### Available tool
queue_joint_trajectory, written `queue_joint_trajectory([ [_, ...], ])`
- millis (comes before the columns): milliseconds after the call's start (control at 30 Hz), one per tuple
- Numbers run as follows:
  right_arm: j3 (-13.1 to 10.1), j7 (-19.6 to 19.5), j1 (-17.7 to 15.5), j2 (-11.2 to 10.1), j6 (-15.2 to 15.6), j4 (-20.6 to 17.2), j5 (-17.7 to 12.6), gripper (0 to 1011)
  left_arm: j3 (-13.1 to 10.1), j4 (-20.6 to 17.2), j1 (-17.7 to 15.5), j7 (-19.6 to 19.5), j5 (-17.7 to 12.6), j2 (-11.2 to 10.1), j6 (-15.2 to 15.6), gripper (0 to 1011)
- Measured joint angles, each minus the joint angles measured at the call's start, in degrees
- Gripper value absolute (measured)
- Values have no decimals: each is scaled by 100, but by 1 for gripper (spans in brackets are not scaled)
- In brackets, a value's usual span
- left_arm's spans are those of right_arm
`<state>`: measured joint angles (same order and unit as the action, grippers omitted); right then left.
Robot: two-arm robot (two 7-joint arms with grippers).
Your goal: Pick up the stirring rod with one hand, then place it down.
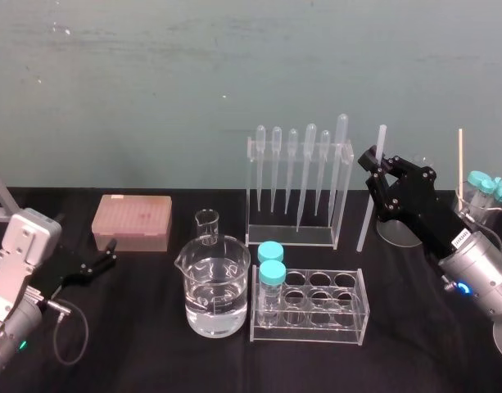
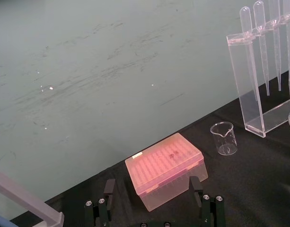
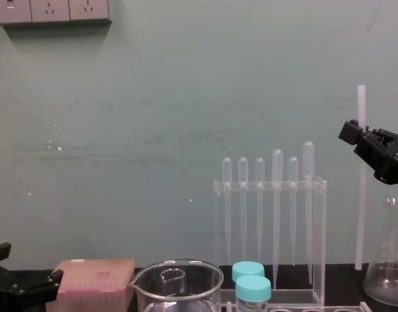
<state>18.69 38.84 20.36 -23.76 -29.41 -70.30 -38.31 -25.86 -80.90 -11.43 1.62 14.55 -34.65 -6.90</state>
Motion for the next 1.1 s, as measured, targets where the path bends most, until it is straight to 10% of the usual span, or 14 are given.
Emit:
queue_joint_trajectory([
  [1100, -77, 560, -162, -120, 106, -216, -125, 69, 0, 0, 0, 0, 0, 0, 0, 1000],
])
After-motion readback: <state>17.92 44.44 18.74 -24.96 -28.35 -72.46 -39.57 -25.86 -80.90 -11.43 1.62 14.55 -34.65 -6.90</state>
